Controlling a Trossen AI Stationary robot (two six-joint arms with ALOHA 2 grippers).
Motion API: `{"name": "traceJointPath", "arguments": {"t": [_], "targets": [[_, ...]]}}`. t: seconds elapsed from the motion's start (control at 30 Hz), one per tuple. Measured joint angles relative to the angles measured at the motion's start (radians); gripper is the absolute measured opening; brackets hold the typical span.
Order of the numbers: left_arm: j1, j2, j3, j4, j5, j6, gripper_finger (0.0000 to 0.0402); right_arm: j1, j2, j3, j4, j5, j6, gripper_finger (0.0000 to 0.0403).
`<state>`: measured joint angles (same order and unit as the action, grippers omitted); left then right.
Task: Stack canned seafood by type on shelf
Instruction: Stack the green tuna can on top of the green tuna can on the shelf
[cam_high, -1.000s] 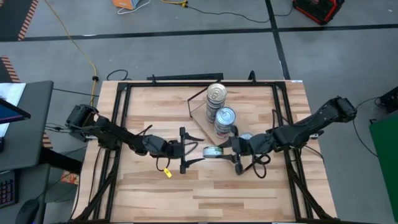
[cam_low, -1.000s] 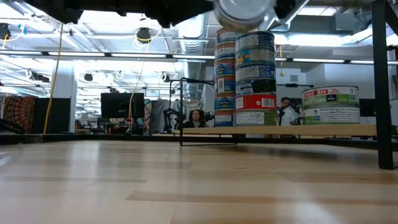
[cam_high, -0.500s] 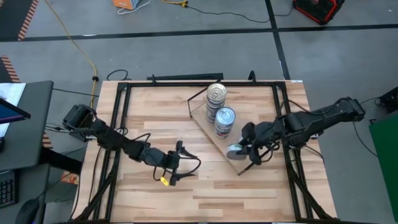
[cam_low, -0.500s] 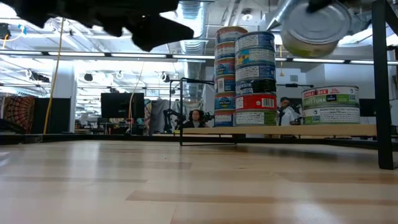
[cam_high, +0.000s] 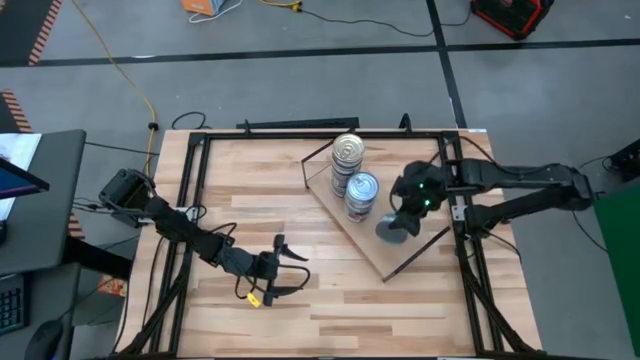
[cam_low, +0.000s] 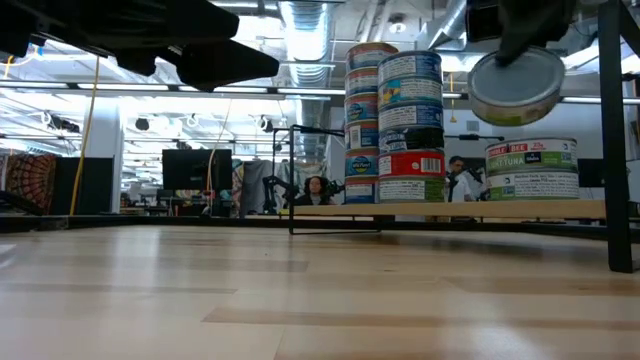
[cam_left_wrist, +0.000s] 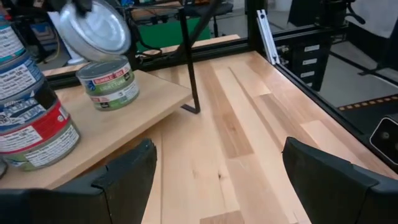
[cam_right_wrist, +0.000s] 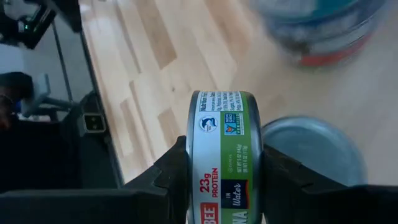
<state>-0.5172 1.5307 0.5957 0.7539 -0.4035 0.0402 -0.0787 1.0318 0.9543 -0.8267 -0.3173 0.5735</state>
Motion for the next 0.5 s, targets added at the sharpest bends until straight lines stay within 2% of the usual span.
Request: {"name": "traceJointPath", "arguments": {"t": [0.1,0.3,0.5], "targets": [[-0.006,0.000,0.000,-0.002,-0.001,0.000,0.0331,-0.051,-0.039,-0.025,0.035,-0.014,-0.029,0.0170],[-0.007,0.000,0.000,-0.017,-0.001,0.001,0.0331,-0.174,-0.147,-0.159,0.063,-0.129,-0.013,0.0170],[-0.007,0.000,0.000,-0.019,-0.003,0.008,0.0331,-0.266,-0.264,-0.320,0.274,-0.327,0.064,0.0170]]}}
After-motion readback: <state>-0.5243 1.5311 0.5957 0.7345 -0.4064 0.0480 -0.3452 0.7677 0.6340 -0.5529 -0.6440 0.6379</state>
